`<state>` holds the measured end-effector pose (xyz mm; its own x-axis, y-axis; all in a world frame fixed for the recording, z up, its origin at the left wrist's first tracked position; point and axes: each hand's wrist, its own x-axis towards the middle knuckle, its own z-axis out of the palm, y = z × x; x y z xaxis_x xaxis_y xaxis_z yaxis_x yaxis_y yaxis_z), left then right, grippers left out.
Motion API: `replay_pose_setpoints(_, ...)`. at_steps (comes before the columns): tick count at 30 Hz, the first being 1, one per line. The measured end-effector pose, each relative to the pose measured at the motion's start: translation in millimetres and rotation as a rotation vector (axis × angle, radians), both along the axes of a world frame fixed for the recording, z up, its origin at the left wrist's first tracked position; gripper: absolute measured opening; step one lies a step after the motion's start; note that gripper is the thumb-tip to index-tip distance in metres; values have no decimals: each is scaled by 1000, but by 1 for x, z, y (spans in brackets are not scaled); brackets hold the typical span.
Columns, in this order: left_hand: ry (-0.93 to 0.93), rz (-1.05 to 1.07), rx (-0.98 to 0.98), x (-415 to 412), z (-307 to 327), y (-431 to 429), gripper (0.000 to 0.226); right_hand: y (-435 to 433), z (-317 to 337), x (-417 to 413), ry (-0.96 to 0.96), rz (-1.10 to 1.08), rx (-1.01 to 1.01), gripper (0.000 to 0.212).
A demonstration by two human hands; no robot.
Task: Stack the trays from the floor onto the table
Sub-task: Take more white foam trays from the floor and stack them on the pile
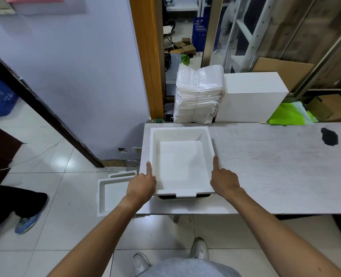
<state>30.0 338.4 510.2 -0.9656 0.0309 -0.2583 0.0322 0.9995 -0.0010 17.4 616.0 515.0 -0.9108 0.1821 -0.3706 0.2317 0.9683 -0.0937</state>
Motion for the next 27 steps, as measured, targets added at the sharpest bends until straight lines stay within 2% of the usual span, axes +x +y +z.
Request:
replay_pose_setpoints(9, -41, 24, 86, 4, -7, -4, 72, -1, -1, 3, -17, 28, 11, 84)
replay_pose_setpoints(18, -107, -26, 22, 1, 2, -11, 74, 0, 0, 0, -4, 29, 5, 78)
replay_pose_setpoints(23, -97, 62, 182, -2, 6, -20, 70, -1, 11, -12, -20, 34, -42, 72)
replay_pose_setpoints(27, -65, 139, 306, -3, 17, -28, 69, -15, 21, -19, 155, 88, -71, 73)
